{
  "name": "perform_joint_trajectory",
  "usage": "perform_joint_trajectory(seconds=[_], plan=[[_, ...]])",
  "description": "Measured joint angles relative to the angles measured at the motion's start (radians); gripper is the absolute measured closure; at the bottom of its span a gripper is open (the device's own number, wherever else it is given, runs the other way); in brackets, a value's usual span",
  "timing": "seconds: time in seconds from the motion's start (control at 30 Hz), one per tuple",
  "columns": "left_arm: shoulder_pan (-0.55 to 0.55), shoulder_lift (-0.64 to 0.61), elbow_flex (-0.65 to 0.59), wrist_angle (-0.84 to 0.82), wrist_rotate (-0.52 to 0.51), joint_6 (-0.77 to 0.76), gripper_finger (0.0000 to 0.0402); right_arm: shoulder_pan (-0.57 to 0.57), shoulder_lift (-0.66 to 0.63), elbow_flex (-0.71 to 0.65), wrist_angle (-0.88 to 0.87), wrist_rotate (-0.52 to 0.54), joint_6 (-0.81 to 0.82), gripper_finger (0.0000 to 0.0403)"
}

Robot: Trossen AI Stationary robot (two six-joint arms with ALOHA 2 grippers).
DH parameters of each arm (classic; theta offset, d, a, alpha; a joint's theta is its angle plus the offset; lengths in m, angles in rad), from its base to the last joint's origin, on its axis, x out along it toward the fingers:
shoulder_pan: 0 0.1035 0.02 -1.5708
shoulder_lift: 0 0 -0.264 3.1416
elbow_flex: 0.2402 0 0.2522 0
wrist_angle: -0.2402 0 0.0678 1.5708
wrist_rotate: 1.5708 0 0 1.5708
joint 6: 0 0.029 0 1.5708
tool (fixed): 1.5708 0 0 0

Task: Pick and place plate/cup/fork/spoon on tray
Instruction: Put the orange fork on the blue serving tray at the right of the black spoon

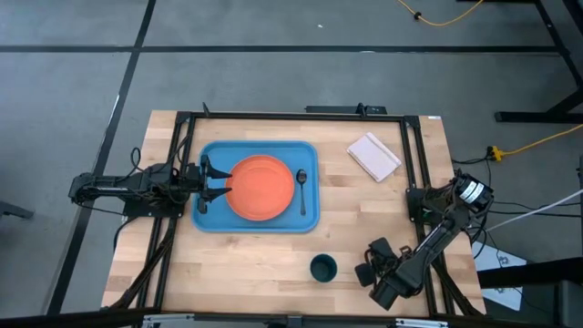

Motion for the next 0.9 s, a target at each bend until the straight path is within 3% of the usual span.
perform_joint_trajectory(seconds=[0.53, 0.9], plan=[[0.000, 0.000, 0.000, 0.000, 0.000, 0.000, 0.0194, -0.003, -0.002, 0.011, -0.045, 0.027, -0.002, 0.0402], [0.000, 0.000, 0.000, 0.000, 0.000, 0.000, 0.0194, -0.035, -0.002, 0.011, -0.039, -0.013, -0.019, 0.0403]])
